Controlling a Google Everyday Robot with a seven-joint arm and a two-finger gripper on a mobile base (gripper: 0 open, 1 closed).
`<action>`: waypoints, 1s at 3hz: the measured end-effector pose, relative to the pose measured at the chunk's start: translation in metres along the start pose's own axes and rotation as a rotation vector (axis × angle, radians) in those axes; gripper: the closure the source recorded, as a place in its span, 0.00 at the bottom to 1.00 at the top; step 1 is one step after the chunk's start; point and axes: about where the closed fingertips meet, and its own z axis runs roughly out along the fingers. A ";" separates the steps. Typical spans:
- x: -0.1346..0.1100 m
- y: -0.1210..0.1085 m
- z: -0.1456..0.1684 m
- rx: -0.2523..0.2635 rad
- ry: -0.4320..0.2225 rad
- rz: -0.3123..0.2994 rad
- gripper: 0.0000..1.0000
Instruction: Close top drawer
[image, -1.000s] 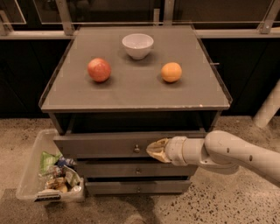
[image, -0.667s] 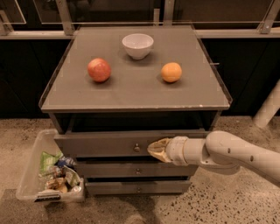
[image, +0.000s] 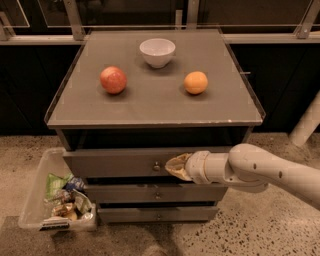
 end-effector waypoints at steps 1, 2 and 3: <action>-0.006 -0.008 0.003 0.015 0.012 -0.037 1.00; -0.008 -0.012 0.001 0.030 0.022 -0.054 1.00; -0.009 -0.014 -0.002 0.034 0.026 -0.062 1.00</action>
Offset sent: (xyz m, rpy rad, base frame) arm 0.0558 -0.0058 0.0145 -0.1483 -0.1226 0.0017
